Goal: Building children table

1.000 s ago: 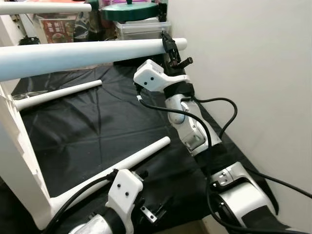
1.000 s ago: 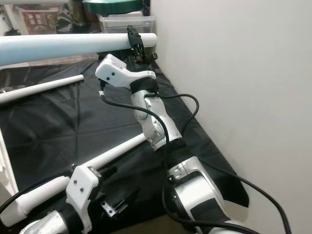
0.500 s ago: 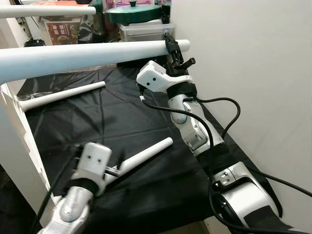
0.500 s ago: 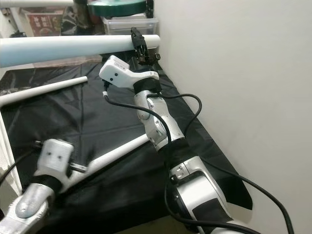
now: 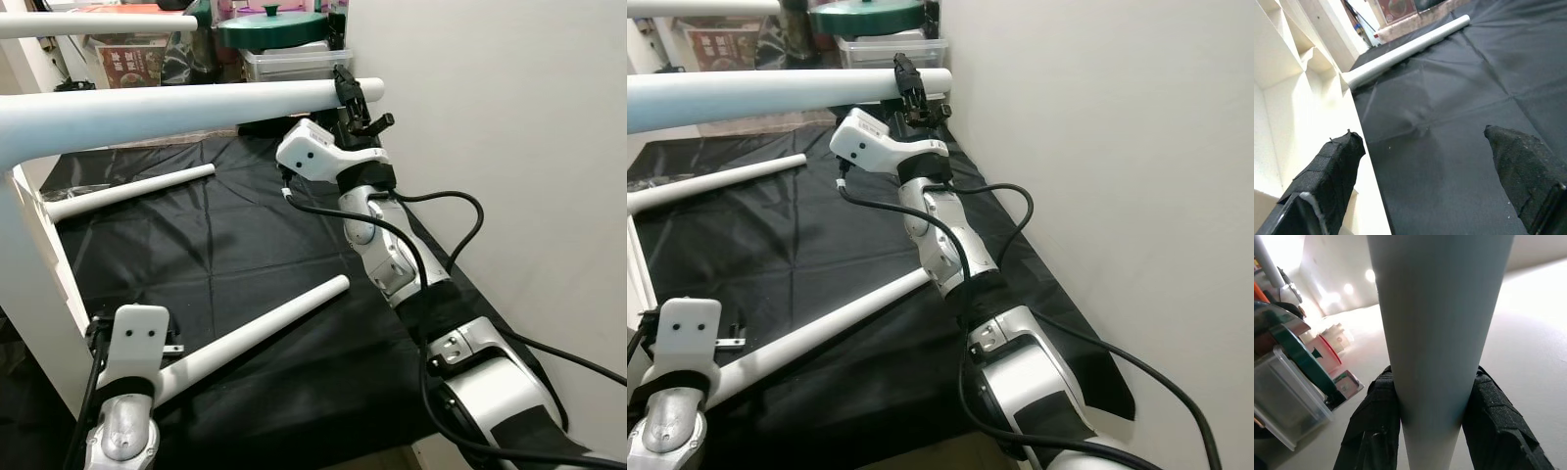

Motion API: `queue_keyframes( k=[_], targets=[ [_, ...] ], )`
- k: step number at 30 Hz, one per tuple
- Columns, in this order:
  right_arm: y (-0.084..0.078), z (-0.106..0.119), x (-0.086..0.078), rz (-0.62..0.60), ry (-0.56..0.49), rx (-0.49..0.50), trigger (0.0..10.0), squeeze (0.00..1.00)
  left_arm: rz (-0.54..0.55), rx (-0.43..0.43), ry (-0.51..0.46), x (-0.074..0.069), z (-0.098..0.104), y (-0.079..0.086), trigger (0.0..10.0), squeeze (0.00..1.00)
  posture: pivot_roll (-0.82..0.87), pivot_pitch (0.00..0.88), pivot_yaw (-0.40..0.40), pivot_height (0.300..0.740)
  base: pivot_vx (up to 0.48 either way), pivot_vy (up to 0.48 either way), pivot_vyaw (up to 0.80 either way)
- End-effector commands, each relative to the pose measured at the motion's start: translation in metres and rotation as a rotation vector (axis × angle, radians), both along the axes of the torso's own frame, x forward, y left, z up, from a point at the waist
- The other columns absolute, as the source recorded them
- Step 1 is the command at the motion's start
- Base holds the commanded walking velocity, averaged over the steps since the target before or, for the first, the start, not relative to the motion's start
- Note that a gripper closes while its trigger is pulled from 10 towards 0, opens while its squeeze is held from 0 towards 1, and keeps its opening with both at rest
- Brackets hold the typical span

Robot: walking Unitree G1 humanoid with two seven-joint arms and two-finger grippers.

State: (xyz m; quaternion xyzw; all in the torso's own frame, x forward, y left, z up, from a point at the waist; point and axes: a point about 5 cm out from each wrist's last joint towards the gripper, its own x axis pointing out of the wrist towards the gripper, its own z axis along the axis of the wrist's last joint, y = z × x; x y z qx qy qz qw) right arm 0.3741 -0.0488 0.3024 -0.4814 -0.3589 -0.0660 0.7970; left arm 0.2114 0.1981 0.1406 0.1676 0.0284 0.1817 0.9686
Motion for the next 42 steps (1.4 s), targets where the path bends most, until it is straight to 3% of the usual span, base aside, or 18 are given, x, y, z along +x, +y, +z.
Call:
queue_keyframes(
  k=[1,4,5,7,8,12,15,17,18,20,23,25,26,29,37,39,41,42],
  targets=[
    [-0.019,-0.046,0.014,-0.099,0.212,-0.023,10.0,0.0,0.119,0.036,0.066,-0.008,-0.014,0.021,10.0,0.0,0.01,0.076,-0.038,0.734,0.0,0.0,0.0],
    [-0.02,-0.045,0.015,-0.103,0.211,-0.019,10.0,0.0,0.16,0.064,0.087,-0.015,-0.019,0.037,10.0,0.0,0.01,0.076,-0.038,0.734,0.0,0.0,0.0],
    [-0.02,-0.045,0.015,-0.104,0.21,-0.018,4.7,0.0,0.176,0.08,0.093,-0.017,-0.019,0.042,10.0,0.0,0.01,0.076,-0.038,0.734,0.0,0.0,0.0],
    [-0.02,-0.045,0.015,-0.104,0.21,-0.018,4.7,0.0,0.176,0.08,0.093,-0.017,-0.019,0.042,10.0,0.0,0.01,0.076,-0.038,0.734,0.0,0.0,0.0],
    [-0.02,-0.045,0.015,-0.104,0.214,-0.013,0.0,0.0,0.193,0.104,0.095,-0.019,-0.019,0.049,10.0,0.0,0.01,0.076,-0.038,0.734,0.0,0.0,0.0],
    [-0.024,-0.049,0.018,-0.118,0.241,0.003,0.0,0.0,0.2,0.22,0.109,-0.027,-0.008,0.076,10.0,0.0,0.01,0.076,-0.038,0.734,0.0,0.0,0.0],
    [-0.025,-0.05,0.018,-0.123,0.245,0.003,0.0,0.0,0.196,0.228,0.111,-0.029,-0.007,0.08,10.0,0.0,0.01,0.076,-0.038,0.734,0.0,0.0,0.0],
    [-0.029,-0.051,0.02,-0.138,0.261,0.006,0.0,0.0,0.06,0.284,0.139,-0.035,0.009,0.098,10.0,0.0,0.02,0.085,-0.036,0.734,0.0,0.0,0.0],
    [-0.029,-0.051,0.02,-0.138,0.261,0.006,0.0,0.0,0.06,0.284,0.139,-0.035,0.009,0.098,10.0,0.0,0.02,0.085,-0.036,0.734,0.0,0.0,0.0],
    [-0.033,-0.053,0.022,-0.153,0.274,0.007,0.0,0.0,-0.04,0.346,0.194,-0.042,0.03,0.121,10.0,0.0,0.03,0.092,-0.039,0.734,0.0,0.0,0.0],
    [-0.035,-0.053,0.023,-0.159,0.28,0.009,0.0,0.0,-0.052,0.368,0.18,-0.044,0.05,0.136,10.0,0.0,0.04,0.093,-0.041,0.734,0.0,0.0,0.0],
    [-0.036,-0.054,0.025,-0.158,0.299,0.027,0.0,0.0,-0.045,0.435,0.153,-0.042,0.077,0.151,10.0,0.0,0.04,0.093,-0.041,0.734,0.0,0.0,0.0],
    [-0.036,-0.054,0.025,-0.158,0.299,0.027,0.0,0.0,-0.045,0.435,0.153,-0.042,0.077,0.151,10.0,0.0,0.04,0.093,-0.041,0.734,0.0,0.0,0.0],
    [-0.041,-0.055,0.027,-0.161,0.33,0.068,0.0,0.0,-0.122,0.528,0.127,-0.029,0.108,0.151,10.0,0.0,0.04,0.093,-0.041,0.734,0.0,0.0,0.0],
    [-0.047,-0.058,0.029,-0.18,0.367,0.111,0.0,0.0,-0.198,0.594,0.104,-0.016,0.135,0.15,10.0,0.0,0.06,0.098,-0.038,0.734,0.0,0.0,0.0],
    [-0.057,-0.067,0.033,-0.204,0.455,0.194,0.0,0.0,-0.251,0.683,0.095,0.0,0.169,0.157,10.0,0.0,0.06,0.102,-0.035,0.734,0.0,0.0,0.0],
    [-0.057,-0.067,0.033,-0.204,0.455,0.194,0.0,0.0,-0.251,0.683,0.095,0.0,0.169,0.157,10.0,0.0,0.06,0.102,-0.035,0.734,0.0,0.0,0.0],
    [-0.063,-0.073,0.035,-0.221,0.506,0.24,0.0,0.0,-0.27,0.737,0.092,0.009,0.189,0.161,10.0,0.0,0.07,0.101,-0.031,0.734,0.0,0.0,0.0]
  ],
)
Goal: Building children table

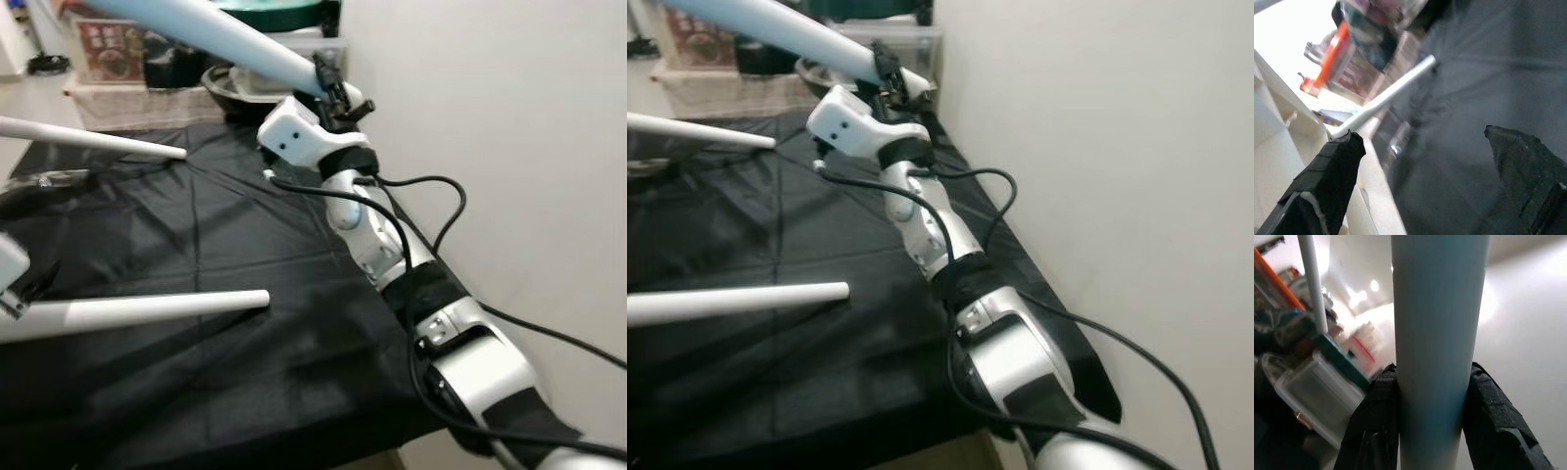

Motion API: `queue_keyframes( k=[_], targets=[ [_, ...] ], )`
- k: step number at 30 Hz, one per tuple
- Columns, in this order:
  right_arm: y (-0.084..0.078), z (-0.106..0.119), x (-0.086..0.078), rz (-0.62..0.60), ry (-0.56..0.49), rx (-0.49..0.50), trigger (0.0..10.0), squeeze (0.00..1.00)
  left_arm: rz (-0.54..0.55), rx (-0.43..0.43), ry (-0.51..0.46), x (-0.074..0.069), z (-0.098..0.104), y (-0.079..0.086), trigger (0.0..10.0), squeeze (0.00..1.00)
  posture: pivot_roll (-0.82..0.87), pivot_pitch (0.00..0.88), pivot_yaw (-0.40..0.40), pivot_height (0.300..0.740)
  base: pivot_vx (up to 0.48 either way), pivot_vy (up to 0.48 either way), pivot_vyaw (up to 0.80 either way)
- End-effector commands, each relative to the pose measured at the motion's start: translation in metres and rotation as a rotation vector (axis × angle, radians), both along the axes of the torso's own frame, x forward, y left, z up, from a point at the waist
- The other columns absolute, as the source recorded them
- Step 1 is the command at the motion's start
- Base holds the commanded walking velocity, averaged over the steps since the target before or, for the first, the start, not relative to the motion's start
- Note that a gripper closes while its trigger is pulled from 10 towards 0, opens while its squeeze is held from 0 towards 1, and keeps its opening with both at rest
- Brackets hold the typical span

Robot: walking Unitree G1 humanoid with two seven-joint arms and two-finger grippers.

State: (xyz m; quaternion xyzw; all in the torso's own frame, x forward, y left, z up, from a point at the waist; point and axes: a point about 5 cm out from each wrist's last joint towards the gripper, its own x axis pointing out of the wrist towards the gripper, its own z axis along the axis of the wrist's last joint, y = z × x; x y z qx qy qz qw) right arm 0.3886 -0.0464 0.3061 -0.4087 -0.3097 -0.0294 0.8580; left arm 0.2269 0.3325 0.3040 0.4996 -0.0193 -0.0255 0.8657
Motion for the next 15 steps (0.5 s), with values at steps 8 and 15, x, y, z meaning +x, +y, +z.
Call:
queue_keyframes(
  k=[8,15],
  targets=[
    [-0.087,-0.099,0.022,-0.334,0.537,0.226,0.0,0.0,0.039,0.212,-0.125,0.021,0.092,0.02,10.0,0.0,0.08,0.105,-0.007,0.734,0.0,0.0,0.0],
    [-0.089,-0.115,0.018,-0.338,0.626,0.327,0.0,0.0,-0.009,0.213,-0.175,0.036,0.105,0.007,10.0,0.0,0.08,0.109,-0.003,0.734,0.0,0.0,0.0]
  ],
)
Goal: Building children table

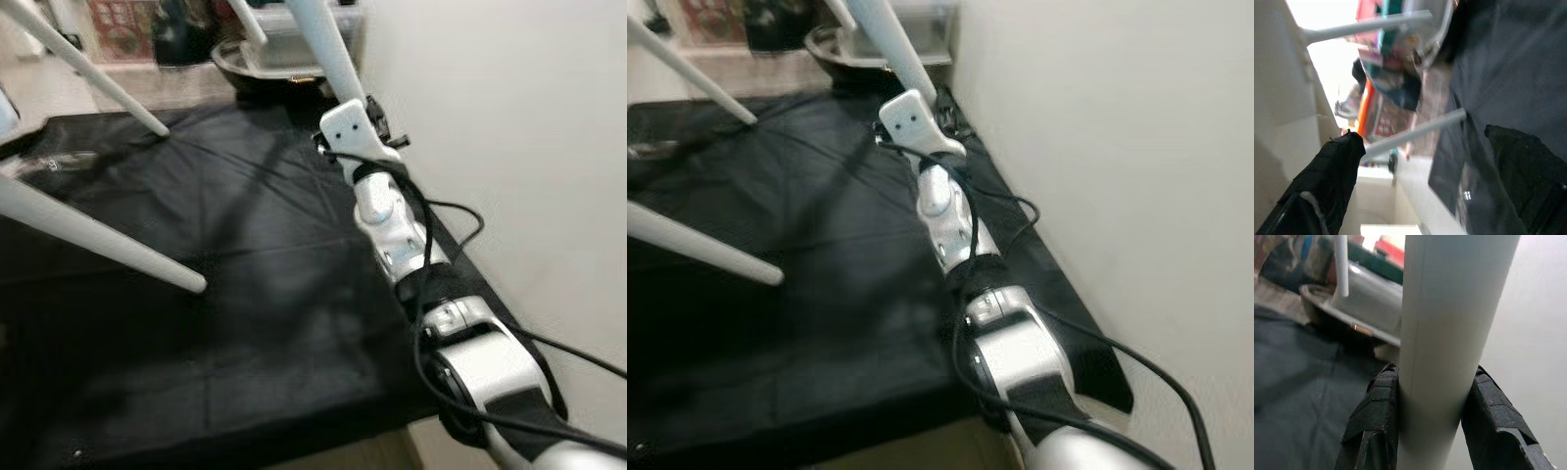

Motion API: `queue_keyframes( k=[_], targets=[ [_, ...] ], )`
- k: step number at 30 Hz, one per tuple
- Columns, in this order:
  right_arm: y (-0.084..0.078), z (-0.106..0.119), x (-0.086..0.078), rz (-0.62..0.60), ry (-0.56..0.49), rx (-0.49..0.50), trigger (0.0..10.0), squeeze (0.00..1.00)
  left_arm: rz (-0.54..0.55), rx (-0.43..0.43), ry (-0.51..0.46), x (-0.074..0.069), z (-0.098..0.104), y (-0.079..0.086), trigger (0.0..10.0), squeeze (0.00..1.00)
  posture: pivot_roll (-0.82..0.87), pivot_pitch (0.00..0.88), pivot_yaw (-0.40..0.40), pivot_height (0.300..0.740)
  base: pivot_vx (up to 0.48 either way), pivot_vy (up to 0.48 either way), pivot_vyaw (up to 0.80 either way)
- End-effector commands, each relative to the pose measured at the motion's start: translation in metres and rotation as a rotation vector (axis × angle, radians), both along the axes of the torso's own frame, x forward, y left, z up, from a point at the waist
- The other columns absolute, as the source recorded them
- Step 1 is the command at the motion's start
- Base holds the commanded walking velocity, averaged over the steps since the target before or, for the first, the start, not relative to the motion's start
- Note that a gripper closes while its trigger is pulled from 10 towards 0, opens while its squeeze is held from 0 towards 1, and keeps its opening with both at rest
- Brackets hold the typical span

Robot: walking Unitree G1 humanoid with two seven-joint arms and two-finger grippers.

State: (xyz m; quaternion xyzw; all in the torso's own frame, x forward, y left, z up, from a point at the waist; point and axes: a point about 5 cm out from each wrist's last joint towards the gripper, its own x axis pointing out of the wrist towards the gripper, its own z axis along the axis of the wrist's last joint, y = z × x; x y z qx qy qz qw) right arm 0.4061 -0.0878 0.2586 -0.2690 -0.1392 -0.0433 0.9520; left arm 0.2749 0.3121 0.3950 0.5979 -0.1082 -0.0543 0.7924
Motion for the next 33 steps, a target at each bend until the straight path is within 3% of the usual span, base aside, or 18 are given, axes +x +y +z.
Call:
queue_keyframes(
  k=[1,2,7,14,15,21,22,27,29,30,31,33],
  targets=[
    [-0.046,-0.075,-0.002,-0.209,0.369,0.021,0.0,0.0,0.085,-0.049,-0.054,-0.004,0.013,0.019,10.0,0.0,0.08,0.11,0.0,0.734,0.0,0.0,0.0],
    [-0.042,-0.084,-0.006,-0.209,0.417,0.087,0.0,0.0,0.047,-0.055,-0.041,0.003,0.009,0.01,10.0,0.0,0.08,0.111,0.0,0.734,0.0,0.0,0.0],
    [-0.03,-0.102,-0.015,-0.203,0.507,0.19,0.0,0.0,-0.019,-0.054,-0.014,0.02,-0.001,-0.003,10.0,0.0,0.07,0.109,0.008,0.734,0.0,0.0,0.0],
    [-0.021,-0.112,-0.024,-0.204,0.544,0.225,0.0,0.0,-0.098,-0.092,-0.005,0.031,-0.02,-0.021,10.0,0.0,0.07,0.104,0.01,0.734,0.0,0.0,0.0],
    [-0.019,-0.111,-0.025,-0.197,0.538,0.222,0.0,0.0,-0.124,-0.107,0.011,0.035,-0.03,-0.028,10.0,0.0,0.07,0.104,0.01,0.734,0.0,0.0,0.0],
    [-0.013,-0.105,-0.026,-0.165,0.525,0.183,0.0,0.0,-0.148,-0.195,0.067,0.035,-0.061,-0.038,10.0,0.0,0.06,0.101,0.006,0.734,0.0,0.0,0.0],
    [-0.013,-0.107,-0.028,-0.167,0.549,0.207,0.0,0.0,-0.153,-0.257,0.075,0.034,-0.071,-0.041,10.0,0.0,0.06,0.094,0.009,0.734,0.0,0.0,0.0],
    [-0.011,-0.109,-0.03,-0.169,0.576,0.251,0.0,0.0,-0.177,-0.286,0.133,0.03,-0.098,-0.054,10.0,0.0,0.06,0.094,0.009,0.734,0.0,0.0,0.0],
    [-0.008,-0.109,-0.03,-0.163,0.586,0.271,0.0,0.0,-0.179,-0.278,0.213,0.023,-0.136,-0.063,10.0,0.0,0.06,0.091,0.004,0.734,0.0,0.0,0.0],
    [-0.008,-0.109,-0.03,-0.163,0.586,0.271,0.0,0.0,-0.179,-0.278,0.213,0.023,-0.136,-0.063,10.0,0.0,0.06,0.091,0.004,0.734,0.0,0.0,0.0],
    [-0.007,-0.107,-0.03,-0.161,0.59,0.279,0.0,0.0,-0.177,-0.327,0.268,0.014,-0.163,-0.072,10.0,0.0,0.06,0.091,0.004,0.734,0.0,0.0,0.0],
    [-0.007,-0.106,-0.03,-0.162,0.589,0.28,0.0,0.0,-0.171,-0.357,0.277,0.011,-0.169,-0.075,10.0,0.0,0.06,0.087,0.005,0.734,0.0,0.0,0.0]
  ],
)
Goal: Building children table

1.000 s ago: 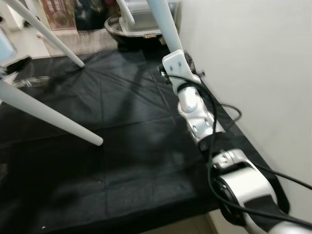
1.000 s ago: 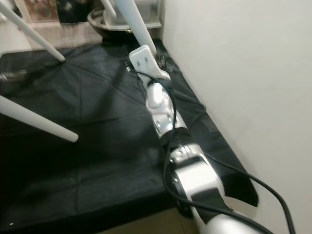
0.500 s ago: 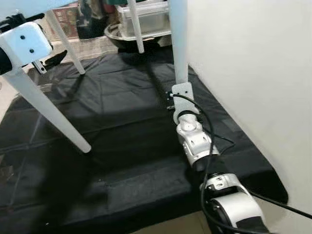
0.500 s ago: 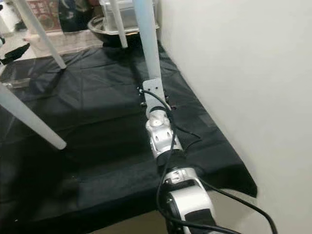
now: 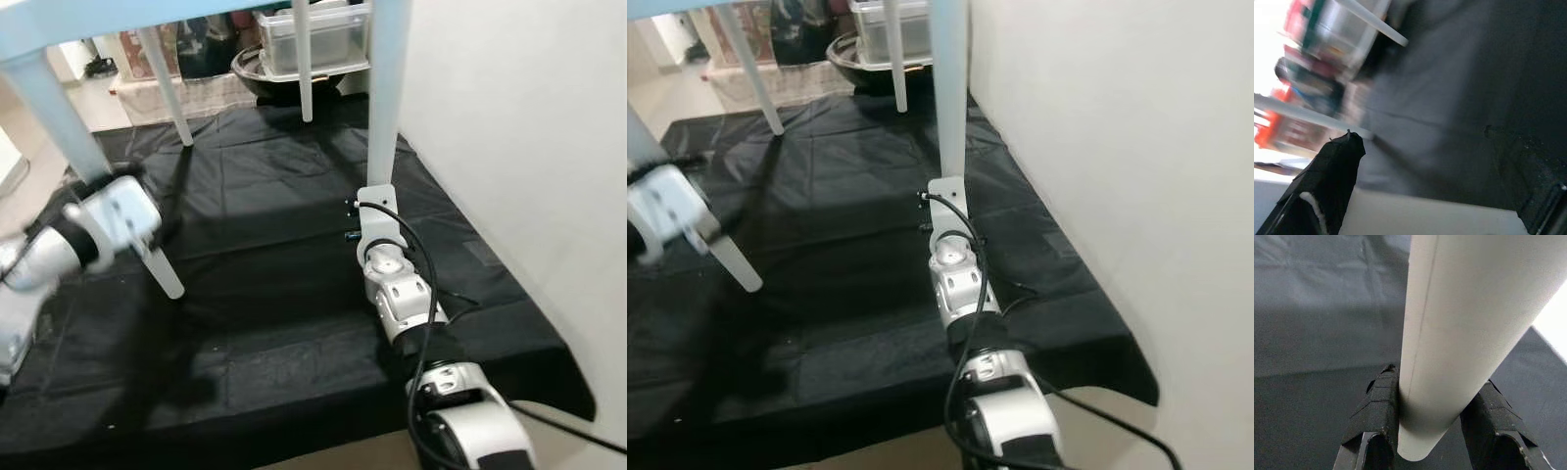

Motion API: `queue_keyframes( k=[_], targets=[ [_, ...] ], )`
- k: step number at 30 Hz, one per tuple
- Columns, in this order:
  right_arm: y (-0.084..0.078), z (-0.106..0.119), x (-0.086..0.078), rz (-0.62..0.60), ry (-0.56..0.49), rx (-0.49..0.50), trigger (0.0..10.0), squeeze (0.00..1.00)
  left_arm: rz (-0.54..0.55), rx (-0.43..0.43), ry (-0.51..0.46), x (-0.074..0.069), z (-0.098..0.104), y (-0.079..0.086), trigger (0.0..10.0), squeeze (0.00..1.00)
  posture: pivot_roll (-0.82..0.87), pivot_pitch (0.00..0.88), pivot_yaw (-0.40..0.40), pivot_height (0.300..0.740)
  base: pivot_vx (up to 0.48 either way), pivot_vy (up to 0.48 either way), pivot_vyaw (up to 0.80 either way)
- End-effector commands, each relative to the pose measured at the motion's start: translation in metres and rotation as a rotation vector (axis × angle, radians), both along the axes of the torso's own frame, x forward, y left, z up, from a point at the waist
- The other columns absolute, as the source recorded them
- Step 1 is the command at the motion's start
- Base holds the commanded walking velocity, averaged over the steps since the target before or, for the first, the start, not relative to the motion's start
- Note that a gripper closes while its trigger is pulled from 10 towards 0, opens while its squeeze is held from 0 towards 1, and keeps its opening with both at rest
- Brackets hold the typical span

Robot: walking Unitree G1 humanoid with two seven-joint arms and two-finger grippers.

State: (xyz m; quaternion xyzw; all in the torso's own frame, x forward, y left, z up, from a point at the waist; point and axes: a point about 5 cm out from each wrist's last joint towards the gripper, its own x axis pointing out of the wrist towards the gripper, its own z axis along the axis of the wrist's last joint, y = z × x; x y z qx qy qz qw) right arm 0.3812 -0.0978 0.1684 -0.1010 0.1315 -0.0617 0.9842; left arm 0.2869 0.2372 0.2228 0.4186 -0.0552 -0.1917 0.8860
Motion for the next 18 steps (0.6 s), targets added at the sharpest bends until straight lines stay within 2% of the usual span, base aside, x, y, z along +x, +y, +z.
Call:
queue_keyframes(
  k=[1,2,4,5,6,7,9,11,12,13,14,15,17,18],
  targets=[
    [0.003,-0.016,-0.004,0.01,0.087,-0.085,0.0,0.0,0.019,-0.022,0.001,-0.004,-0.004,-0.005,10.0,0.0,0.06,0.087,0.005,0.734,0.0,0.0,0.0],
    [0.003,-0.015,-0.004,0.016,0.085,-0.087,0.0,0.0,0.027,-0.061,0.007,-0.009,-0.012,-0.014,10.0,0.0,0.06,0.087,0.005,0.734,0.0,0.0,0.0],
    [0.003,-0.014,-0.004,0.02,0.083,-0.088,0.0,0.0,0.034,-0.088,0.011,-0.013,-0.017,-0.02,10.0,0.0,0.06,0.087,0.005,0.734,0.0,0.0,0.0],
    [0.005,-0.014,-0.004,0.028,0.086,-0.075,4.2,0.0,0.039,-0.125,0.007,-0.018,-0.024,-0.03,10.0,0.0,0.05,0.088,0.002,0.734,0.0,0.0,0.0],
    [0.006,-0.013,-0.004,0.033,0.089,-0.066,4.2,0.0,0.043,-0.148,0.003,-0.021,-0.028,-0.037,10.0,0.0,0.05,0.088,0.002,0.734,0.0,0.0,0.0],
    [0.007,-0.013,-0.004,0.041,0.08,-0.066,10.0,0.0,0.037,-0.173,-0.002,-0.026,-0.032,-0.045,10.0,0.0,0.05,0.089,0.0,0.734,0.0,0.0,0.0],
    [0.007,-0.013,-0.004,0.041,0.08,-0.066,10.0,0.0,0.037,-0.173,-0.002,-0.026,-0.032,-0.045,10.0,0.0,0.05,0.089,0.0,0.734,0.0,0.0,0.0],
    [0.008,-0.012,-0.005,0.046,0.075,-0.053,10.0,0.0,0.044,-0.212,-0.006,-0.033,-0.037,-0.056,10.0,0.0,0.05,0.09,-0.004,0.734,0.0,0.0,0.0],
    [0.008,-0.012,-0.005,0.046,0.075,-0.053,10.0,0.0,0.044,-0.212,-0.006,-0.033,-0.037,-0.056,10.0,0.0,0.05,0.09,-0.004,0.734,0.0,0.0,0.0],
    [0.008,-0.012,-0.006,0.06,0.064,-0.018,10.0,0.22,0.049,-0.234,-0.006,-0.038,-0.04,-0.062,10.0,0.0,0.05,0.09,-0.006,0.734,0.0,0.0,0.0],
    [0.008,-0.012,-0.006,0.06,0.064,-0.018,10.0,0.22,0.049,-0.234,-0.006,-0.038,-0.04,-0.062,10.0,0.0,0.05,0.09,-0.006,0.734,0.0,0.0,0.0],
    [0.009,-0.011,-0.007,0.08,0.037,0.015,10.0,1.0,0.069,-0.272,-0.004,-0.043,-0.044,-0.066,10.0,0.0,0.05,0.09,-0.006,0.734,0.0,0.0,0.0],
    [0.009,-0.011,-0.007,0.08,0.037,0.015,10.0,1.0,0.069,-0.272,-0.004,-0.043,-0.044,-0.066,10.0,0.0,0.05,0.09,-0.006,0.734,0.0,0.0,0.0],
    [0.01,-0.008,-0.009,0.112,0.002,0.048,10.0,1.0,0.089,-0.302,-0.002,-0.048,-0.047,-0.07,10.0,0.0,0.05,0.091,-0.007,0.734,0.0,0.0,0.0]
  ],
)
